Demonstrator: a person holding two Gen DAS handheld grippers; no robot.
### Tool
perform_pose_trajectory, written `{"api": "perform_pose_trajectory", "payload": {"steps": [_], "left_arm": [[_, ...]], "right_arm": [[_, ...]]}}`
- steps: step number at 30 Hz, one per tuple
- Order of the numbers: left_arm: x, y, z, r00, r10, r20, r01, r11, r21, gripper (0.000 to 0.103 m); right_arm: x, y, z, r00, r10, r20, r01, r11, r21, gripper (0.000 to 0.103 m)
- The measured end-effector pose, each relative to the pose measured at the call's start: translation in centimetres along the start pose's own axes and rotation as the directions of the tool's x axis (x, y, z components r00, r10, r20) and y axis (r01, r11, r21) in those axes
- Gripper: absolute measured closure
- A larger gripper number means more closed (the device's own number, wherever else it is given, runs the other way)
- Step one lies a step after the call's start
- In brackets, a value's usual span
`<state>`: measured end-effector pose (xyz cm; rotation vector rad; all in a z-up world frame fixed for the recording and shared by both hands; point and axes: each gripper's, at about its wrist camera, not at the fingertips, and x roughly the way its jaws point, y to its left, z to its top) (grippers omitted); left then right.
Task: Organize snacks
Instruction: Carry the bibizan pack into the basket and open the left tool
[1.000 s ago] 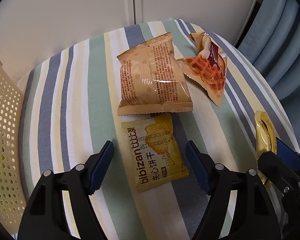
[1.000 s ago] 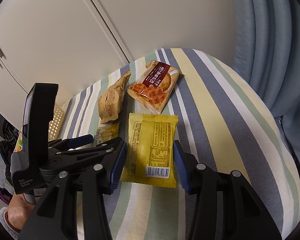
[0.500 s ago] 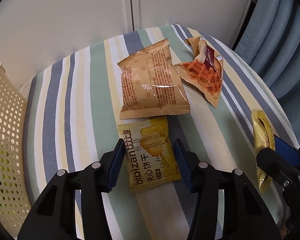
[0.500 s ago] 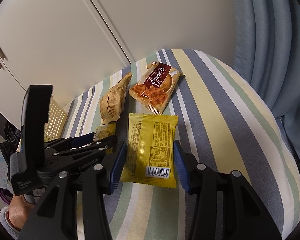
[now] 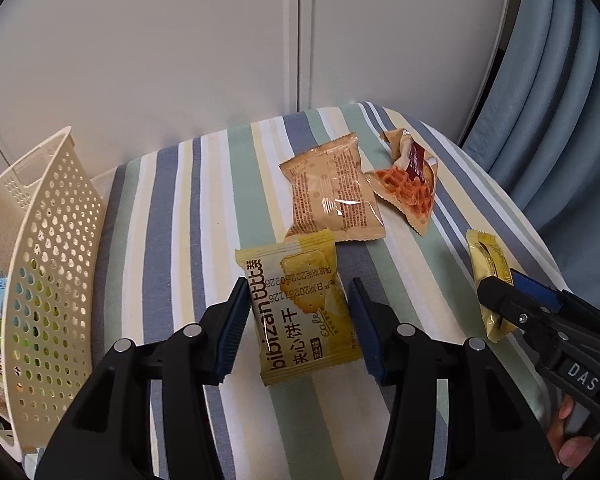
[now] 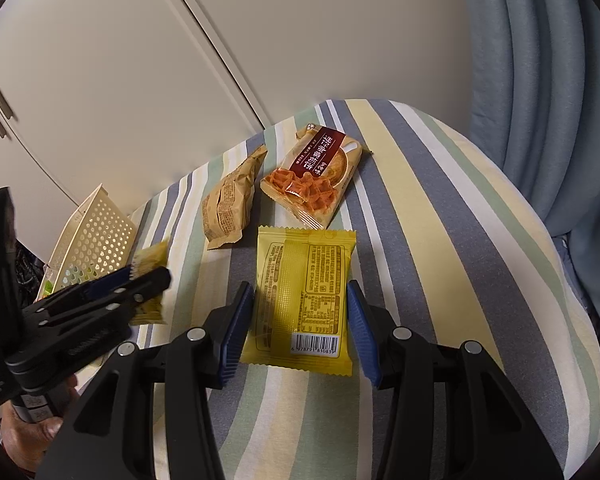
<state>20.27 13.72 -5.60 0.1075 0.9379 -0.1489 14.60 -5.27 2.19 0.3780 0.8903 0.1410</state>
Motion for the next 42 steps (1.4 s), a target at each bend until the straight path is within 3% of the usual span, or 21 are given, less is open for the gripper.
{"api": "perform_pose_trajectory", "payload": {"steps": [10, 18, 27, 35, 36, 38, 39, 42], "left_arm": [[-6.5, 4.6, 0.4, 0.988, 0.072, 0.136, -0.063, 0.996, -0.068, 0.052], [-11.1, 10.4, -1.0, 0.965, 0.172, 0.198, -0.143, 0.978, -0.153, 0.052], [-13.4, 18.1, -3.3, 0.943, 0.276, 0.184, -0.213, 0.93, -0.301, 0.051], [-13.3, 22.2, -5.1, 0.938, 0.309, 0.16, -0.226, 0.89, -0.396, 0.051], [-13.2, 22.5, -5.3, 0.937, 0.312, 0.158, -0.226, 0.885, -0.406, 0.05], [-12.9, 23.0, -5.6, 0.935, 0.32, 0.153, -0.227, 0.871, -0.435, 0.035], [-12.9, 23.3, -5.8, 0.934, 0.321, 0.156, -0.221, 0.865, -0.451, 0.023], [-13.1, 23.7, -6.3, 0.926, 0.337, 0.171, -0.223, 0.853, -0.472, 0.02]], "right_arm": [[0.0, 0.0, 0.0, 1.0, 0.001, 0.001, -0.001, 1.0, -0.001, 0.056], [0.0, 0.1, 0.0, 1.0, -0.005, -0.001, 0.005, 1.0, -0.003, 0.056], [0.0, 0.1, 0.0, 1.0, -0.015, -0.002, 0.015, 1.0, -0.003, 0.056], [0.1, 0.2, 0.0, 0.999, -0.033, -0.004, 0.033, 0.999, -0.006, 0.056], [0.1, 0.2, 0.0, 0.999, -0.035, -0.004, 0.035, 0.999, -0.006, 0.056], [0.2, 0.2, 0.0, 0.999, -0.04, -0.004, 0.04, 0.999, -0.008, 0.056], [0.2, 0.2, 0.0, 0.999, -0.043, -0.004, 0.043, 0.999, -0.009, 0.056], [0.2, 0.3, 0.0, 0.999, -0.05, -0.003, 0.05, 0.999, -0.013, 0.056]]}}
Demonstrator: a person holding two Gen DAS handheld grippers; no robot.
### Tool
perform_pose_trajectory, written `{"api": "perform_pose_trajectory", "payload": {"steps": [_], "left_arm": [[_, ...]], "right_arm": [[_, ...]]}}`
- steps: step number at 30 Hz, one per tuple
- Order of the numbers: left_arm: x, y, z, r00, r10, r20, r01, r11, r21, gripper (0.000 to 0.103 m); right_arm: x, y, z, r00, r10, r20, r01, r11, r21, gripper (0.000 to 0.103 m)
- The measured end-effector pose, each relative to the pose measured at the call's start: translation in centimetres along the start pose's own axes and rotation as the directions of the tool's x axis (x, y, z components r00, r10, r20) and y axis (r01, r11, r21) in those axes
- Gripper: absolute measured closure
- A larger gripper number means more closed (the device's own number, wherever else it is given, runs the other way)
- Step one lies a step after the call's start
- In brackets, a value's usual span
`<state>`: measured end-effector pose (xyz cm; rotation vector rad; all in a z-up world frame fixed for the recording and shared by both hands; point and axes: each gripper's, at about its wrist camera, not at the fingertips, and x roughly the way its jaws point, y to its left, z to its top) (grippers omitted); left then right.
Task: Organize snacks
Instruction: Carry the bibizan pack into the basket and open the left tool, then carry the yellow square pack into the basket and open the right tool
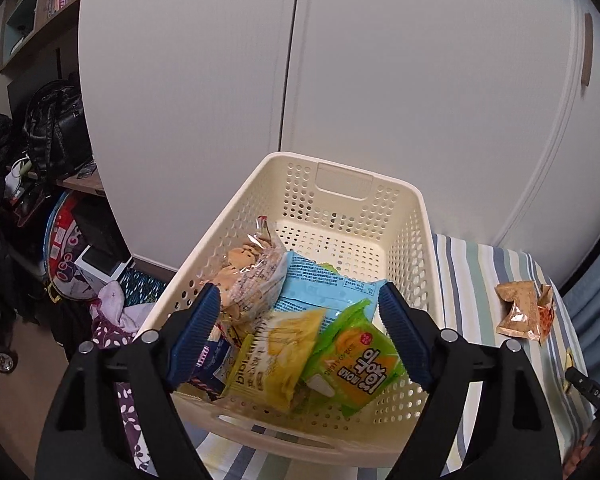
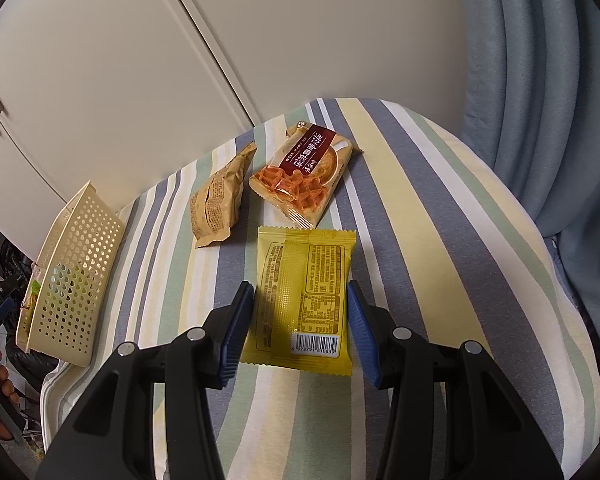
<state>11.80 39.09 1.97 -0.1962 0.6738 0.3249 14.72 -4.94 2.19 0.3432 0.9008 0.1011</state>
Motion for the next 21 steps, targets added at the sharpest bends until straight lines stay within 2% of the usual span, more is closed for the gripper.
{"api": "perform_pose_trajectory", "payload": {"steps": [14, 16, 21], "left_arm": [[-1.1, 4.3, -0.9, 0.993, 0.074, 0.094, -0.06, 0.987, -0.146, 0.015], [-1.4, 4.8, -1.0, 0.989, 0.093, 0.115, -0.075, 0.985, -0.155, 0.008], [-1.6, 6.2, -1.2, 0.983, 0.119, 0.139, -0.088, 0.974, -0.207, 0.003]], "right_arm": [[-0.7, 0.3, 0.0, 0.999, -0.009, 0.034, 0.01, 1.0, -0.025, 0.056], [-1.0, 0.7, 0.0, 0.999, -0.019, 0.044, 0.021, 0.999, -0.042, 0.056], [-1.9, 2.9, 0.4, 0.997, -0.008, 0.07, 0.014, 0.996, -0.084, 0.056]]}}
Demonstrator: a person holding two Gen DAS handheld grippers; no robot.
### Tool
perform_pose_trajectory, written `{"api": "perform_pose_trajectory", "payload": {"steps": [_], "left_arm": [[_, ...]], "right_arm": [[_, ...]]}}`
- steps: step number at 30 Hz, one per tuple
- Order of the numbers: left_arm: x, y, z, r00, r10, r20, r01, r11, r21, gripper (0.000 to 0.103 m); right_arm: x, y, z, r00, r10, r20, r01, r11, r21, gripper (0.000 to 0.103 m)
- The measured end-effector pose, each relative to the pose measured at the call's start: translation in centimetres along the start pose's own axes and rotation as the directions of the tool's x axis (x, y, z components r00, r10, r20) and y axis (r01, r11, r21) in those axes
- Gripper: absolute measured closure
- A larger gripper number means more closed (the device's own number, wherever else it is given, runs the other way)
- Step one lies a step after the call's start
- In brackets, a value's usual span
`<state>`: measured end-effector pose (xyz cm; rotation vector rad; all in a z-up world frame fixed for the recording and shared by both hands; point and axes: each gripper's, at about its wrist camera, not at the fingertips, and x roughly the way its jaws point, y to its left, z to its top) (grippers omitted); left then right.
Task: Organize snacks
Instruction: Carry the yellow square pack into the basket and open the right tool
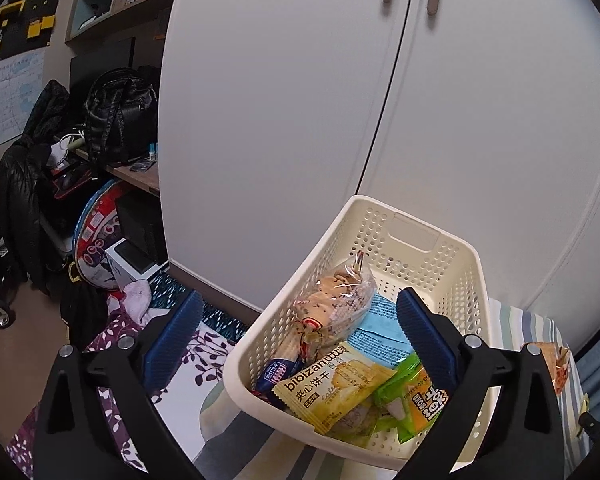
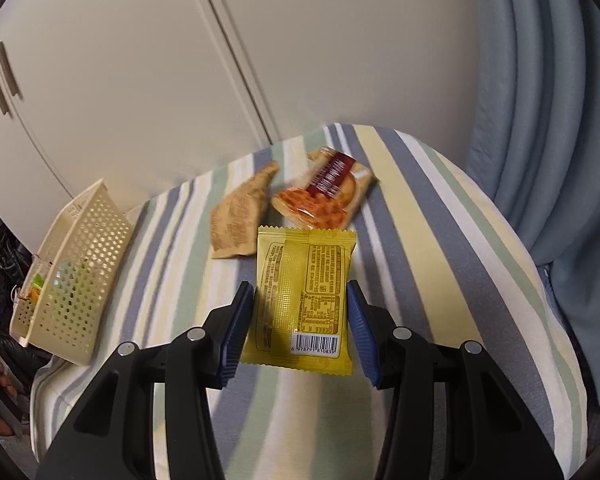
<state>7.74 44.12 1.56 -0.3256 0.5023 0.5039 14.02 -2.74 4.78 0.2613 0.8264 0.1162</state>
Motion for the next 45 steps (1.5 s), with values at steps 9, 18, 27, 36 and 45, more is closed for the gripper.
{"api": "perform_pose_trajectory", "payload": {"steps": [9, 18, 27, 36, 45], "left_arm": [[-0.6, 0.6, 0.0, 1.0, 0.007, 0.023, -0.006, 1.0, -0.018, 0.003], [-0.7, 1.0, 0.0, 1.0, 0.013, 0.025, -0.012, 0.999, -0.029, 0.003], [-1.1, 1.7, 0.3, 0.999, 0.015, 0.039, -0.012, 0.997, -0.071, 0.003], [-1.2, 2.4, 0.5, 0.999, 0.015, 0.039, -0.011, 0.994, -0.105, 0.003], [-1.3, 2.2, 0.6, 0.999, 0.008, 0.041, -0.004, 0.995, -0.098, 0.003]], "right_arm": [[-1.8, 9.7, 1.6, 0.987, 0.157, 0.042, -0.15, 0.977, -0.149, 0.056], [-1.7, 21.9, 0.4, 0.939, 0.341, -0.038, -0.336, 0.89, -0.308, 0.056], [0.2, 28.9, -1.7, 0.92, 0.374, -0.116, -0.389, 0.838, -0.383, 0.056], [2.1, 30.8, -2.2, 0.921, 0.359, -0.151, -0.39, 0.84, -0.378, 0.045], [1.7, 29.3, -2.3, 0.93, 0.345, -0.123, -0.366, 0.859, -0.359, 0.045]]}}
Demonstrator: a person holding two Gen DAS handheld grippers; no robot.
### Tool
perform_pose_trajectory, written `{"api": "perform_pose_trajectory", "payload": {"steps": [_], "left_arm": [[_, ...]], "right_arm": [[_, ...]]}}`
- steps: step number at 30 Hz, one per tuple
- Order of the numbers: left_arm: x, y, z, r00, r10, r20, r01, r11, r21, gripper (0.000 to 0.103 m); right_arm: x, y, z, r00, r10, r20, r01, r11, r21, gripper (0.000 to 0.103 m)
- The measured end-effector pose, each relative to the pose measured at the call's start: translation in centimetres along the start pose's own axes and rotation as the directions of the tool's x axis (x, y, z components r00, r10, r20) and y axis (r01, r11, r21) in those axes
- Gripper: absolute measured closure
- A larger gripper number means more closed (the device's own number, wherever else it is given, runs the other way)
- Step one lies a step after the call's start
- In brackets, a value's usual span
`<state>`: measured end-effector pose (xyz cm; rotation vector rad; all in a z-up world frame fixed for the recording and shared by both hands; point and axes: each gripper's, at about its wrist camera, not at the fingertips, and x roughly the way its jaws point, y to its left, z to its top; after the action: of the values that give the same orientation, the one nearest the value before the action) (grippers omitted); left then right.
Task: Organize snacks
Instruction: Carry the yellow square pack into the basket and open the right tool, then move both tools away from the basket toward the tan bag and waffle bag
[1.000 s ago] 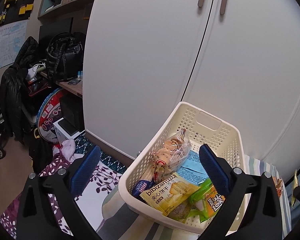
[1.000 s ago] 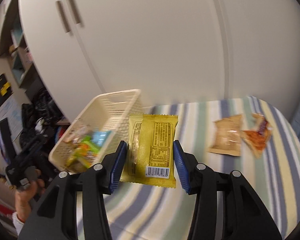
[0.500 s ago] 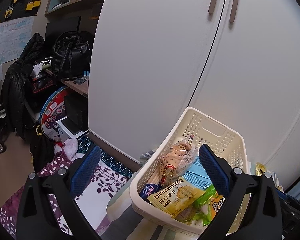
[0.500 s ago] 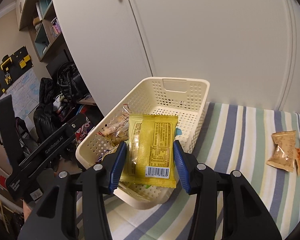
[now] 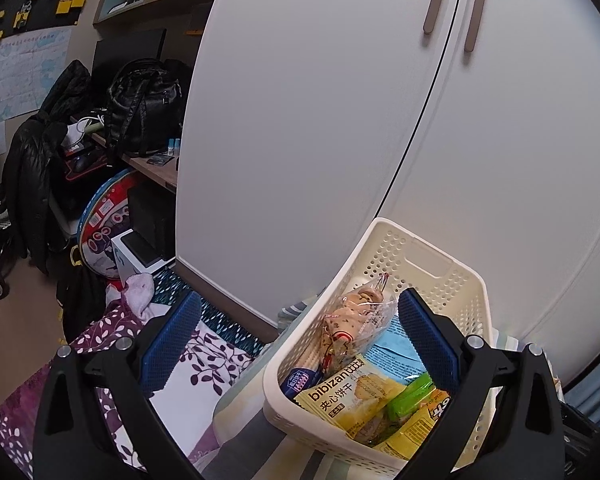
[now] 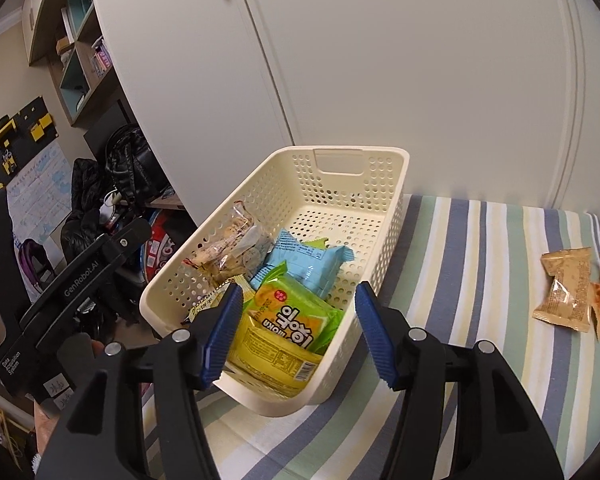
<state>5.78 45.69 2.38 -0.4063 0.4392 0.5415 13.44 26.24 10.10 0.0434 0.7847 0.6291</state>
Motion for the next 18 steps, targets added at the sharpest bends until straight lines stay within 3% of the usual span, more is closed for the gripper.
{"api": "perform_pose_trajectory", "payload": {"steps": [6, 18], "left_arm": [[-0.2, -0.5, -0.1, 1.0, 0.001, 0.009, -0.002, 1.0, 0.02, 0.003], [-0.6, -2.5, -0.3, 0.999, -0.025, 0.032, 0.021, 0.994, 0.103, 0.003]], "right_arm": [[-0.8, -0.3, -0.5, 1.0, -0.018, 0.018, 0.018, 1.0, 0.005, 0.044], [-1.6, -2.4, -1.3, 0.997, -0.069, 0.024, 0.067, 0.996, 0.052, 0.031]]}}
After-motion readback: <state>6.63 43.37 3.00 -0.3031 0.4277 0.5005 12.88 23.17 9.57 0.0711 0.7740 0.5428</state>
